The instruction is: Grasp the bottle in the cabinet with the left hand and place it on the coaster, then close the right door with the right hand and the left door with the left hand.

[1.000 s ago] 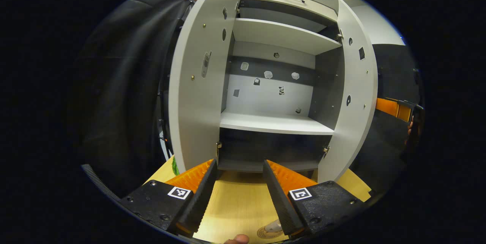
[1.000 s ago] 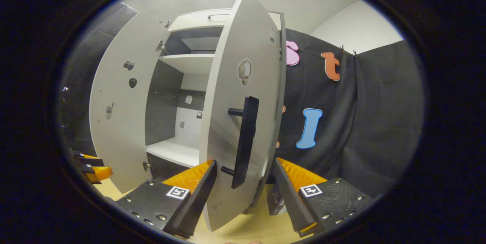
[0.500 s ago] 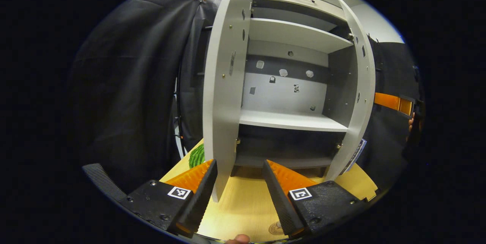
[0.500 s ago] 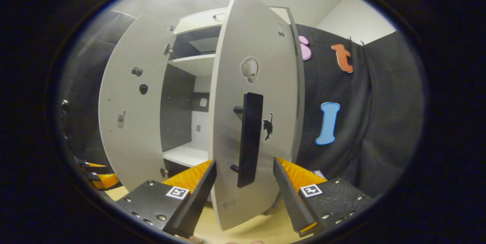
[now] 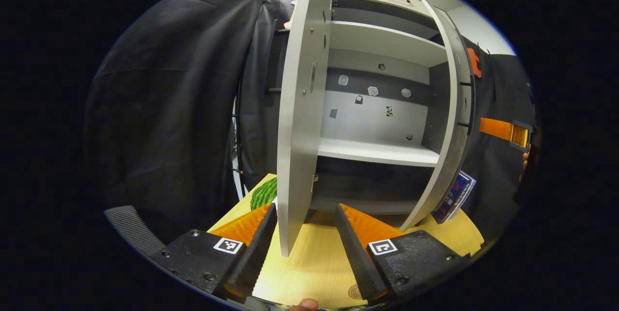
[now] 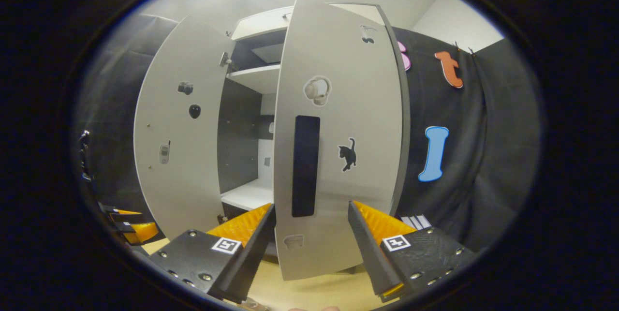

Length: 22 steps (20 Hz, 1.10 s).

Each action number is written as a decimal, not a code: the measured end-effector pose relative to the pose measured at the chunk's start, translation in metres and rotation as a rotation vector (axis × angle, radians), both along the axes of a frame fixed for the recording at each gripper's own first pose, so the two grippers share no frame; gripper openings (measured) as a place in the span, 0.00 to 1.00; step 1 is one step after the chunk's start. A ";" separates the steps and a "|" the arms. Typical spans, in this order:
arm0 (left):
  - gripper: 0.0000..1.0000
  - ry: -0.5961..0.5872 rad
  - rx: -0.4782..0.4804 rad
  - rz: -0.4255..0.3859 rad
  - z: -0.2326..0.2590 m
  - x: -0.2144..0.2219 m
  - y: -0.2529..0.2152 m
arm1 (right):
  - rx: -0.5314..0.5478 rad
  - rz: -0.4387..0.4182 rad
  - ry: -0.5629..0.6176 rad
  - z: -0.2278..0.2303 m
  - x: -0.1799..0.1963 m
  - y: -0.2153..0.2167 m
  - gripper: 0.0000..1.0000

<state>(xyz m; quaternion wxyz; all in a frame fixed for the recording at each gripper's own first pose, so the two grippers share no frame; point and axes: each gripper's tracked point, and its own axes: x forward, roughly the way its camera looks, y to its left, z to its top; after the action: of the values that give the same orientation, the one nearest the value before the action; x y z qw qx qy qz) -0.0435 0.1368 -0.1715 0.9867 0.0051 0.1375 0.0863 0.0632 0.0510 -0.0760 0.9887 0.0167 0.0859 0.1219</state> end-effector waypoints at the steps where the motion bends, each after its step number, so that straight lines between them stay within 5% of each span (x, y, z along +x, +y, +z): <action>1: 0.80 0.000 0.004 0.004 0.000 0.000 0.001 | 0.004 0.001 0.003 -0.001 0.001 0.001 0.91; 22: 0.80 -0.006 0.016 0.123 0.003 -0.022 0.046 | 0.010 0.036 0.013 -0.006 0.012 0.020 0.91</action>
<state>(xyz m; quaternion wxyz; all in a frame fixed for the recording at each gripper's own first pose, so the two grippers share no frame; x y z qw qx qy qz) -0.0656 0.1825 -0.1685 0.9799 0.0045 0.1337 0.1478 0.0756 0.0707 -0.0817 0.9856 0.0210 0.0922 0.1399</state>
